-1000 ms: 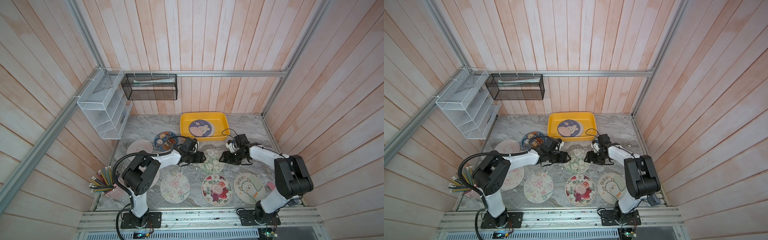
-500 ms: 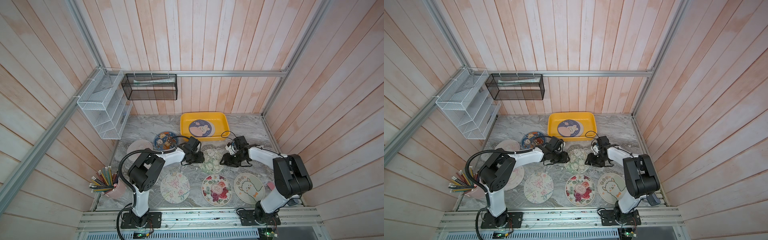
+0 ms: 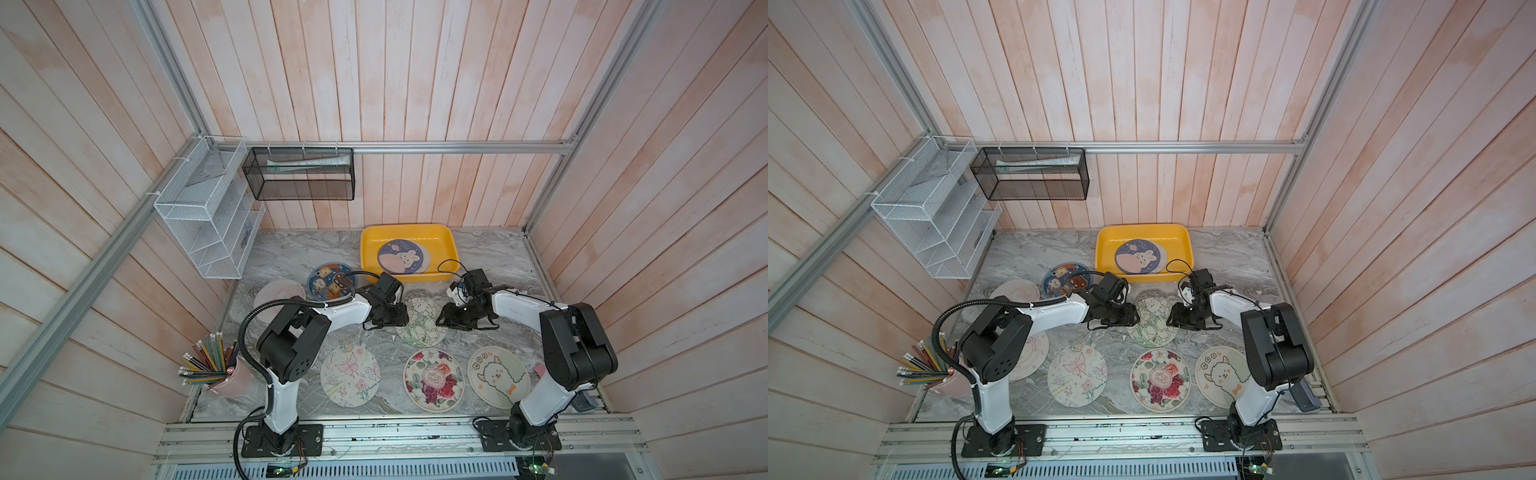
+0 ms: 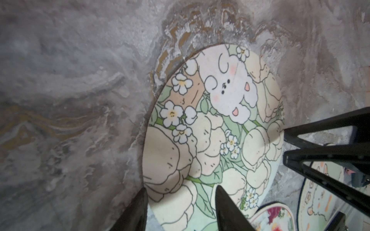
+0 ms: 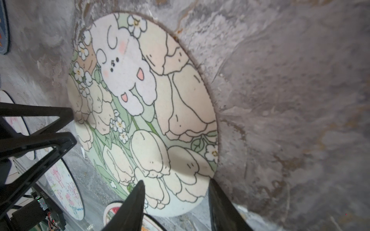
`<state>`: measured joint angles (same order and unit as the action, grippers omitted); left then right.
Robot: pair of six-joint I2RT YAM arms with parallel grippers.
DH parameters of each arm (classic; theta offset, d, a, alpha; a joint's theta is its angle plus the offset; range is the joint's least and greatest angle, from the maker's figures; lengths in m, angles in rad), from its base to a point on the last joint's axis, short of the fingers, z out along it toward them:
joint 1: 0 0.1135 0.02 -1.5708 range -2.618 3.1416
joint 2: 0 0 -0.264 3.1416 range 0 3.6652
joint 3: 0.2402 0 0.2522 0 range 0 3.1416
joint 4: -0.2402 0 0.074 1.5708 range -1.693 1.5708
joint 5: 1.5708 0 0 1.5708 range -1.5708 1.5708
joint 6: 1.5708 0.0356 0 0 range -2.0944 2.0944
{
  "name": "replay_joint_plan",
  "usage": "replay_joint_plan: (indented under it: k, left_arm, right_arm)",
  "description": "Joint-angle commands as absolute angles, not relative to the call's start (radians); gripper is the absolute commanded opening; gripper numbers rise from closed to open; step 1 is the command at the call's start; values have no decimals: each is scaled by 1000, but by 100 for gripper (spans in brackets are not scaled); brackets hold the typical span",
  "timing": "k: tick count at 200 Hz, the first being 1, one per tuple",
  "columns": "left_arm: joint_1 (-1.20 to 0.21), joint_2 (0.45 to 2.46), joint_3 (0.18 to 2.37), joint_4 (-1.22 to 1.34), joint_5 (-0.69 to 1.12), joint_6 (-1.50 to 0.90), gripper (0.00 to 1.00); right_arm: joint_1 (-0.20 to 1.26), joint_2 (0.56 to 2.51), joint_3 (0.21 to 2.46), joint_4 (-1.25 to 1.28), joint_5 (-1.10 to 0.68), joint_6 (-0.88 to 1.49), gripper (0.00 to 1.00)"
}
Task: Put the coasters into the storage box
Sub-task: Pick up the coaster from the center of the board.
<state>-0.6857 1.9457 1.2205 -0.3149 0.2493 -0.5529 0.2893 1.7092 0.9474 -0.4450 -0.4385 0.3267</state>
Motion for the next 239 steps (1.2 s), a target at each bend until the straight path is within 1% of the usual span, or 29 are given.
replay_joint_plan:
  k: [1, 25, 59, 106, 128, 171, 206, 239]
  left_arm:
    - [-693, 1983, 1229, -351, 250, -538, 55]
    - [-693, 1983, 1229, -351, 253, -537, 55]
    - [-693, 1986, 1229, -349, 258, -537, 54]
    - [-693, 1991, 1230, -327, 277, -545, 46]
    - [-693, 1997, 1239, -322, 284, -549, 39]
    - [-693, 2007, 1260, -317, 295, -558, 21]
    - [-693, 1989, 1266, -309, 296, -569, 0]
    - [-693, 1944, 1270, -302, 296, -572, 0]
  right_arm:
    - [301, 1747, 945, -442, -420, 340, 50]
    - [303, 1750, 944, -434, -427, 344, 48]
    - [302, 1753, 945, -425, -436, 348, 47]
    - [304, 1756, 944, -423, -443, 350, 47]
    - [304, 1754, 943, -419, -446, 351, 46]
    - [304, 1746, 930, -410, -451, 354, 46]
    - [304, 1727, 920, -402, -451, 358, 46]
    - [301, 1690, 900, -380, -469, 369, 49]
